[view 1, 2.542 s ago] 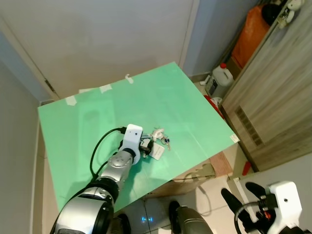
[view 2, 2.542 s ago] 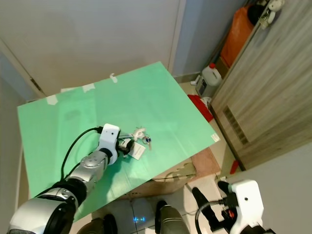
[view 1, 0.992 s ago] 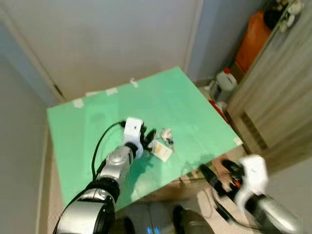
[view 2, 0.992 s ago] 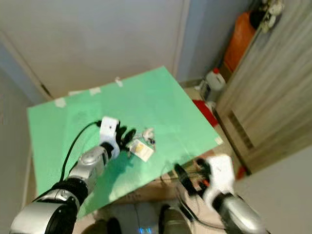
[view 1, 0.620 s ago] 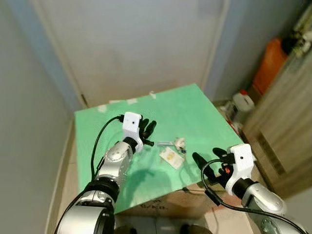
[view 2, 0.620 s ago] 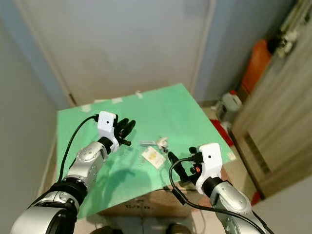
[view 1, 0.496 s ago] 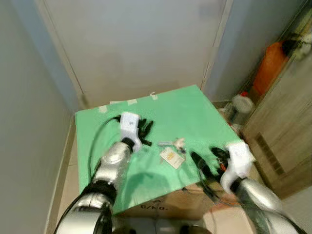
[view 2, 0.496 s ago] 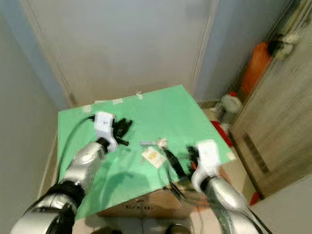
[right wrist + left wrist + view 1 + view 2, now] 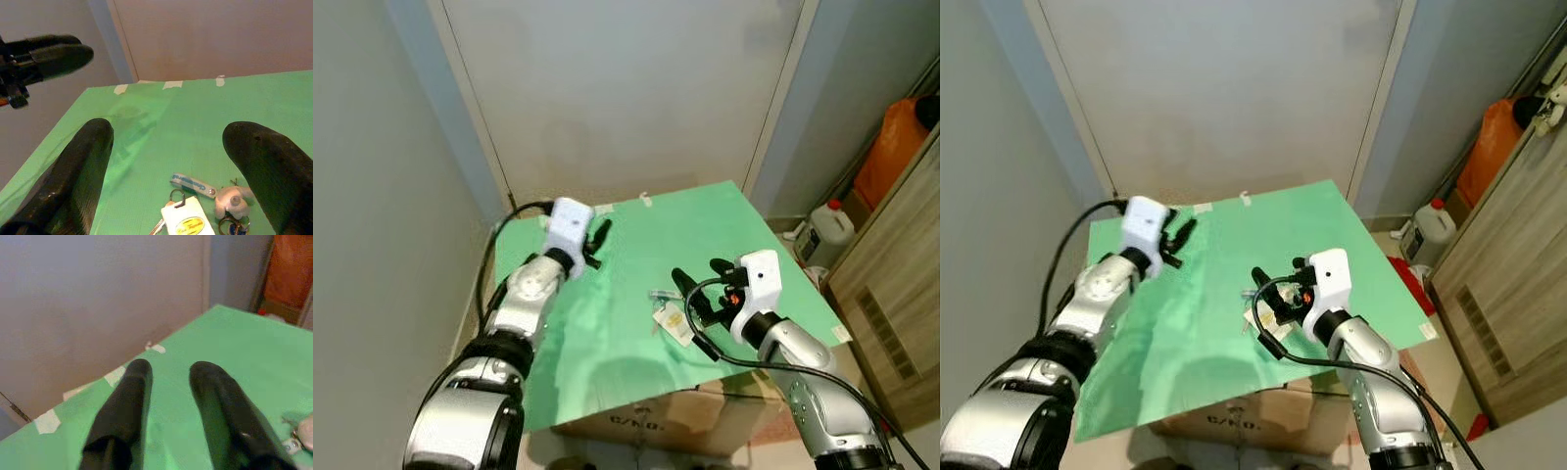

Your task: Hang keys on a hook

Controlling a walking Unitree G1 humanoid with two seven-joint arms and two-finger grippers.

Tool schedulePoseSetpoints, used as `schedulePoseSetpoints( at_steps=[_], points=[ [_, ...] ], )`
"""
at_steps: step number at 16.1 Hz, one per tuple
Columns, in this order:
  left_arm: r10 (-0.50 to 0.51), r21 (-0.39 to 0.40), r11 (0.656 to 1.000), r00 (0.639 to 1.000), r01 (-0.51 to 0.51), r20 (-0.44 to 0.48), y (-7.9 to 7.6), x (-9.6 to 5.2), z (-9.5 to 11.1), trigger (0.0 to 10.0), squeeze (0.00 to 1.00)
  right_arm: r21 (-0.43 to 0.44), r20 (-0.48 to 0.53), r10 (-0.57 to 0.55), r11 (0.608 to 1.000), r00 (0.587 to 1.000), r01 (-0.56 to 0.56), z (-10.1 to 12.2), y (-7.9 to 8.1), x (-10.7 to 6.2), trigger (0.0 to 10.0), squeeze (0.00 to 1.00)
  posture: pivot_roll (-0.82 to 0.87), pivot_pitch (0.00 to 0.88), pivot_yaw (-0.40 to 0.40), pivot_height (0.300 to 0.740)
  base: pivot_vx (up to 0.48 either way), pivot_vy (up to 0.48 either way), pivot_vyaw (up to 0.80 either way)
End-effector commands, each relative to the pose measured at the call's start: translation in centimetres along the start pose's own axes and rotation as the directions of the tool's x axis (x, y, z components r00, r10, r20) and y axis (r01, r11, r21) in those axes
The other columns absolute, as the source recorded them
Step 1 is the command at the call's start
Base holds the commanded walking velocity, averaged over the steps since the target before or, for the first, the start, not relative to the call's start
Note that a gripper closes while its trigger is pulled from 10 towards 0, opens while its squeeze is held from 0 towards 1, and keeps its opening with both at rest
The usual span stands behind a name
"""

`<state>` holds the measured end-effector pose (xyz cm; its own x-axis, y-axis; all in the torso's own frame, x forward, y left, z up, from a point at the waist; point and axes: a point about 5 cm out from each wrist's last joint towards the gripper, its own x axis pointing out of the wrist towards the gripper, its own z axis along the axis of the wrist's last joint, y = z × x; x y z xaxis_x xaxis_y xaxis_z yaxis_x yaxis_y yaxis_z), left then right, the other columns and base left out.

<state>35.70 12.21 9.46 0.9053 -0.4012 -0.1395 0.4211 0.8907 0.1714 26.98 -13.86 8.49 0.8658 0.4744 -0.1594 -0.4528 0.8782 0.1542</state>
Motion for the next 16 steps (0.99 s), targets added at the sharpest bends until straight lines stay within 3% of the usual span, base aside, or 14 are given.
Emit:
schedulePoseSetpoints(
  at_steps=[1, 4, 5, 7, 10, 13, 14, 16],
  points=[
    [0.002, 0.029, 1.000, 1.000, -0.001, -0.020, -0.2, 0.3, 0.2, 10.0, 1.00, -0.009, 0.001, -0.010, 1.000, 1.000, 0.010, -0.5, -0.3, -0.2, 10.0, 0.00, -0.11, 0.000, 0.079, 0.740, 0.000, 0.000, 0.00],
    [0.028, 0.019, 0.999, 0.999, -0.027, -0.019, -0.5, 0.4, -0.1, 10.0, 1.00, -0.011, -0.001, -0.023, 1.000, 1.000, 0.023, -0.8, -0.3, -0.5, 10.0, 0.00, -0.13, 0.000, 0.086, 0.740, 0.000, 0.000, 0.00],
    [0.074, -0.046, 0.996, 0.997, -0.074, 0.007, -0.6, 0.0, -0.5, 10.0, 1.00, -0.012, -0.003, -0.029, 0.999, 1.000, 0.029, -1.0, -0.3, -0.7, 10.0, 0.00, -0.13, 0.000, 0.089, 0.740, 0.000, 0.000, 0.00],
    [0.095, -0.069, 0.993, 0.995, -0.094, 0.009, -0.7, -0.4, -1.0, 10.0, 1.00, -0.010, 0.002, -0.050, 0.999, 0.999, 0.051, -0.9, -0.7, -0.8, 10.0, 0.00, -0.13, 0.000, 0.086, 0.740, 0.000, 0.000, 0.00],
    [0.071, -0.050, 0.996, 0.997, -0.071, 0.005, -1.6, -0.7, -1.5, 10.0, 1.00, -0.008, 0.009, -0.055, 0.998, 0.998, 0.055, -1.0, -0.8, -0.4, 10.0, 0.00, -0.11, 0.000, 0.081, 0.740, 0.000, 0.000, 0.00],
    [0.089, -0.041, 0.995, 0.996, -0.088, 0.001, -1.2, -0.5, -1.2, 10.0, 1.00, -0.011, 0.013, -0.054, 0.998, 0.998, 0.054, -1.0, -0.7, 0.1, 10.0, 0.00, -0.10, 0.000, 0.079, 0.740, 0.000, 0.000, 0.00],
    [0.128, -0.058, 0.990, 0.992, -0.127, 0.017, -0.6, -0.6, -0.9, 10.0, 0.00, -0.010, 0.014, -0.054, 0.998, 0.998, 0.054, -1.0, -0.6, 0.2, 10.0, 0.00, -0.10, 0.000, 0.081, 0.740, 0.000, 0.000, 0.00],
    [0.207, -0.085, 0.976, 0.977, -0.202, 0.054, 0.4, -0.7, -0.3, 10.0, 0.00, -0.007, 0.018, -0.057, 0.998, 0.998, 0.057, -1.0, -0.6, 0.3, 10.0, 0.00, -0.10, 0.000, 0.084, 0.740, 0.000, 0.000, 0.00]
  ],
)
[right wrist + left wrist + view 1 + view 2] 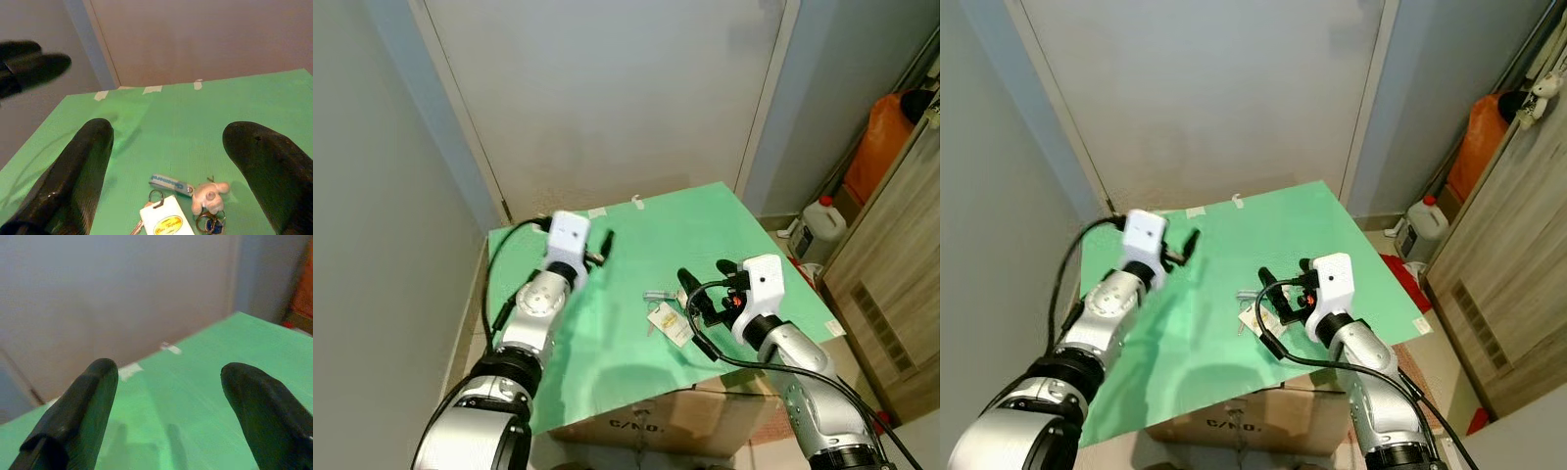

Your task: Hang keys on a hook

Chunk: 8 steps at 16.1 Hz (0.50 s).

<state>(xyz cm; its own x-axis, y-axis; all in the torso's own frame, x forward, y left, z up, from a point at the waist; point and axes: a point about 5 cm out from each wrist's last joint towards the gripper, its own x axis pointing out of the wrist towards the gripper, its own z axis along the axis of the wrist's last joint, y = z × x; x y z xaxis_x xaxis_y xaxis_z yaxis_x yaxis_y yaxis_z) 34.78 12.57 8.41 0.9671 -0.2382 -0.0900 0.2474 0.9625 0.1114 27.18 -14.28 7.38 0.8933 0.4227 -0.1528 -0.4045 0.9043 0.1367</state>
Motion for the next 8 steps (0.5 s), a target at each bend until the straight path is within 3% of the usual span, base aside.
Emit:
schedulePoseSetpoints(
  at_steps=[1, 5, 8],
  points=[
    [0.024, -0.002, 1.000, 0.999, -0.023, 0.044, 0.5, 0.3, 1.0, 10.0, 0.00, 0.003, 0.005, -0.001, 1.000, 1.000, 0.001, 0.0, 0.1, 0.2, 10.0, 0.00, -0.10, 0.000, 0.084, 0.740, 0.000, 0.000, 0.00],
    [-0.006, 0.017, 1.000, 0.999, 0.006, 0.044, 0.0, 0.4, 1.1, 10.0, 0.00, 0.001, 0.010, -0.004, 1.000, 1.000, 0.004, -0.1, 0.1, 0.3, 10.0, 0.00, -0.10, 0.000, 0.087, 0.740, 0.000, 0.000, 0.00],
    [-0.023, 0.018, 1.000, 0.999, 0.022, 0.047, -1.0, 0.5, 1.3, 10.0, 0.00, 0.000, 0.009, -0.006, 1.000, 1.000, 0.006, -0.1, 0.1, 0.2, 10.0, 0.00, -0.10, 0.000, 0.088, 0.740, 0.000, -0.436, 0.00]
  ],
)
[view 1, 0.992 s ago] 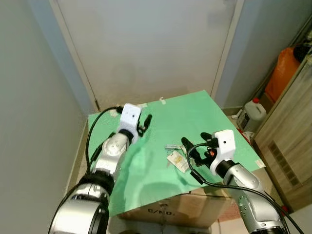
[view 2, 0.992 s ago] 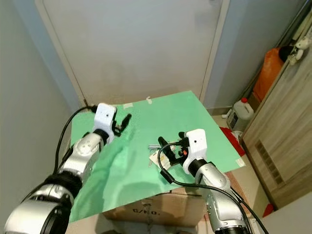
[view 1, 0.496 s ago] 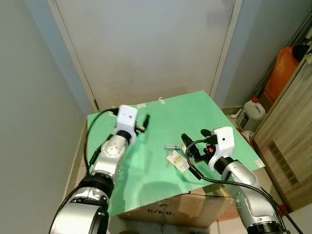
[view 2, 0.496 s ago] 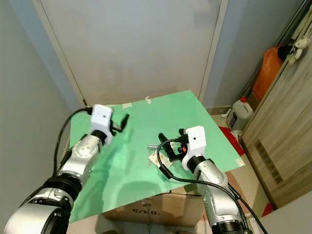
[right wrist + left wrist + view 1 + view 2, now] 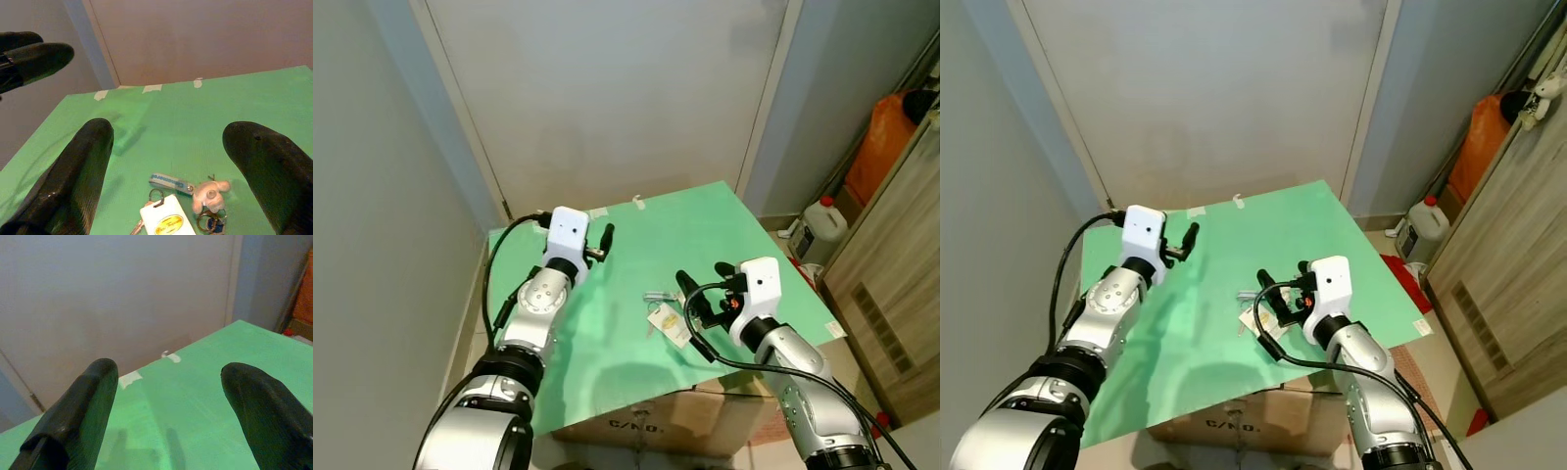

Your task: Hang keys on a hook

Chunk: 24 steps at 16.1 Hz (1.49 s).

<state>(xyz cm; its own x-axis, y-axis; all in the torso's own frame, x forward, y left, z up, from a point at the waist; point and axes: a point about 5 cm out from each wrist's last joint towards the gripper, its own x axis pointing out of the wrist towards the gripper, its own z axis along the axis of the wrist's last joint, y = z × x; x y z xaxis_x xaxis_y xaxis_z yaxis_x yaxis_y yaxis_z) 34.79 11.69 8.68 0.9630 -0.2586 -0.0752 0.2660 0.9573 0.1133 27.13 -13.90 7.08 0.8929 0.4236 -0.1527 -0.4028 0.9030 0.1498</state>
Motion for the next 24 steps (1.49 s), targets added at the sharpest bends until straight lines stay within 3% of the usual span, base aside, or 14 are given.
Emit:
schedulePoseSetpoints(
  at_steps=[1, 7, 10, 13, 18, 22, 24],
  points=[
    [-0.011, 0.016, 1.000, 0.999, 0.011, 0.033, -0.6, 0.3, 0.9, 10.0, 0.00, -0.016, 0.008, -0.005, 1.000, 1.000, 0.006, 0.2, -0.2, 0.0, 10.0, 0.00, -0.10, 0.000, 0.087, 0.740, 0.000, -0.435, 0.00],
    [-0.012, 0.006, 1.000, 1.000, 0.012, 0.013, -0.9, 0.3, 0.6, 10.0, 0.00, -0.019, 0.005, -0.002, 1.000, 1.000, 0.002, 0.2, -0.2, 0.1, 10.0, 0.00, -0.10, 0.000, 0.087, 0.740, 0.000, -0.455, 0.00],
    [0.075, 0.008, 0.997, 0.997, -0.074, -0.038, 0.7, 0.2, 0.0, 10.0, 0.00, -0.017, 0.003, -0.002, 1.000, 1.000, 0.002, 0.1, -0.1, -0.1, 10.0, 0.00, -0.10, 0.000, 0.082, 0.740, 0.000, 0.000, 0.00],
    [0.120, 0.012, 0.993, 0.989, -0.119, -0.086, 2.5, 0.3, -0.4, 10.0, 0.00, -0.017, -0.015, -0.005, 1.000, 1.000, 0.005, -0.2, -0.4, -1.0, 10.0, 0.00, -0.11, 0.000, 0.064, 0.740, 0.000, 0.000, 0.00],
    [0.190, 0.018, 0.982, 0.967, -0.190, -0.167, 4.6, -0.2, -1.5, 10.0, 0.00, -0.047, -0.075, -0.053, 0.998, 0.996, 0.050, -0.7, -2.1, -4.7, 10.0, 0.00, -0.19, 0.000, 0.038, 0.740, 0.000, 0.000, 0.00],
    [0.219, -0.030, 0.973, 0.957, -0.228, -0.190, 4.8, -0.3, -1.8, 10.0, 0.00, -0.057, -0.098, -0.061, 0.997, 0.993, 0.055, -0.6, -2.1, -6.5, 10.0, 0.00, -0.23, 0.010, 0.036, 0.740, 0.066, 0.079, 0.00],
    [0.218, -0.034, 0.973, 0.957, -0.228, -0.193, 4.6, -0.3, -1.9, 10.0, 0.00, -0.050, -0.076, -0.062, 0.997, 0.995, 0.058, -0.4, -1.9, -6.0, 10.0, 0.00, -0.22, 0.000, 0.044, 0.740, 0.300, 0.375, 0.00]
  ],
)
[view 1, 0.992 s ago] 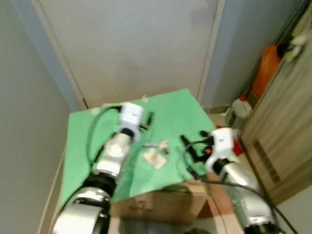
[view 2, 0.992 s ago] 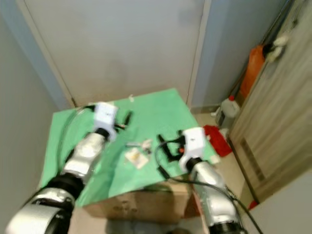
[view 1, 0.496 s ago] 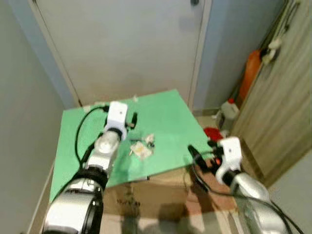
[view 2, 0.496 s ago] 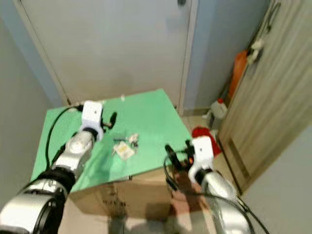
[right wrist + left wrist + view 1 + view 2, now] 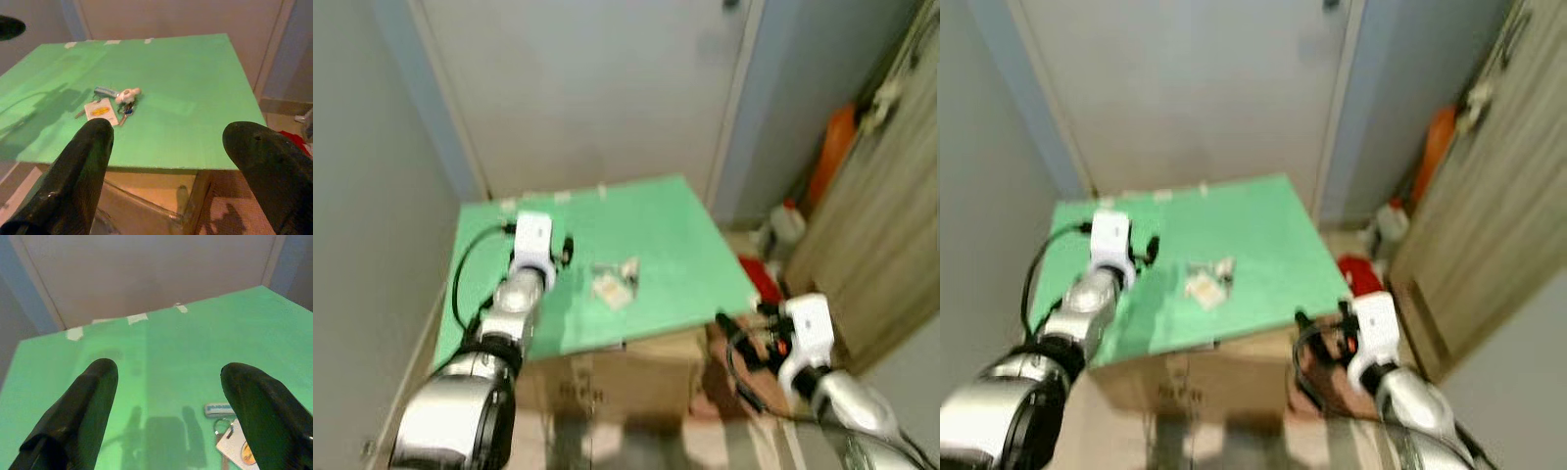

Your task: Hang keys on a hook

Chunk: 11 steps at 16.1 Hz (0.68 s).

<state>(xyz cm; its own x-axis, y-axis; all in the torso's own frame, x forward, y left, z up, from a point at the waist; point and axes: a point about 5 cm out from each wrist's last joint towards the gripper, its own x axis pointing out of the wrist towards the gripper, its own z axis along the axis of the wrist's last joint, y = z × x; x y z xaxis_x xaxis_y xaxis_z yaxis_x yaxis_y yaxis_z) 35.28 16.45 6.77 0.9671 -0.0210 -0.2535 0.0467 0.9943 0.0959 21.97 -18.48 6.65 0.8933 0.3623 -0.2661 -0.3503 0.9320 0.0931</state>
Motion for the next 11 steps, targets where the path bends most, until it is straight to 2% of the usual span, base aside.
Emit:
schedulePoseSetpoints(
  at_steps=[1, 4, 6, 8, 10, 11],
  points=[
    [0.003, 0.007, 1.000, 1.000, -0.003, 0.016, 0.0, 0.2, 0.7, 10.0, 0.00, -0.001, 0.034, 0.011, 1.000, 0.999, -0.011, 0.9, 0.4, 0.6, 10.0, 0.00, -0.22, 0.000, 0.047, 0.740, 0.412, 0.247, 0.00],
    [-0.044, 0.069, 0.997, 0.999, 0.043, 0.009, -0.6, 0.4, 1.0, 10.0, 0.00, 0.006, 0.030, 0.016, 1.000, 0.999, -0.016, 0.8, 0.7, 1.0, 10.0, 0.00, -0.20, 0.000, 0.049, 0.740, 0.469, 0.000, 0.00],
    [-0.107, 0.050, 0.993, 0.994, 0.108, -0.021, -1.3, 0.6, 1.0, 10.0, 0.00, 0.009, 0.030, 0.021, 1.000, 0.999, -0.022, 0.8, 0.9, 1.1, 10.0, 0.00, -0.20, 0.000, 0.050, 0.740, 0.480, 0.000, 0.00],
    [-0.136, 0.087, 0.986, 0.990, 0.139, -0.033, -1.7, 0.5, 0.9, 10.0, 0.00, 0.012, 0.028, 0.024, 1.000, 0.999, -0.024, 0.8, 1.0, 0.9, 10.0, 0.00, -0.21, 0.000, 0.052, 0.740, 0.480, 0.000, 0.00],
    [-0.197, 0.126, 0.971, 0.979, 0.202, -0.046, -2.8, 0.5, 0.9, 10.0, 0.00, 0.013, 0.022, 0.023, 1.000, 0.999, -0.023, 0.6, 1.1, 0.8, 10.0, 0.00, -0.21, 0.000, 0.054, 0.740, 0.471, 0.000, 0.00],
    [-0.204, 0.105, 0.972, 0.978, 0.208, -0.049, -3.1, 0.6, 0.9, 10.0, 0.00, 0.013, 0.021, 0.022, 1.000, 1.000, -0.023, 0.6, 1.1, 0.8, 10.0, 0.00, -0.21, 0.000, 0.055, 0.740, 0.000, 0.000, 0.00]
  ],
)
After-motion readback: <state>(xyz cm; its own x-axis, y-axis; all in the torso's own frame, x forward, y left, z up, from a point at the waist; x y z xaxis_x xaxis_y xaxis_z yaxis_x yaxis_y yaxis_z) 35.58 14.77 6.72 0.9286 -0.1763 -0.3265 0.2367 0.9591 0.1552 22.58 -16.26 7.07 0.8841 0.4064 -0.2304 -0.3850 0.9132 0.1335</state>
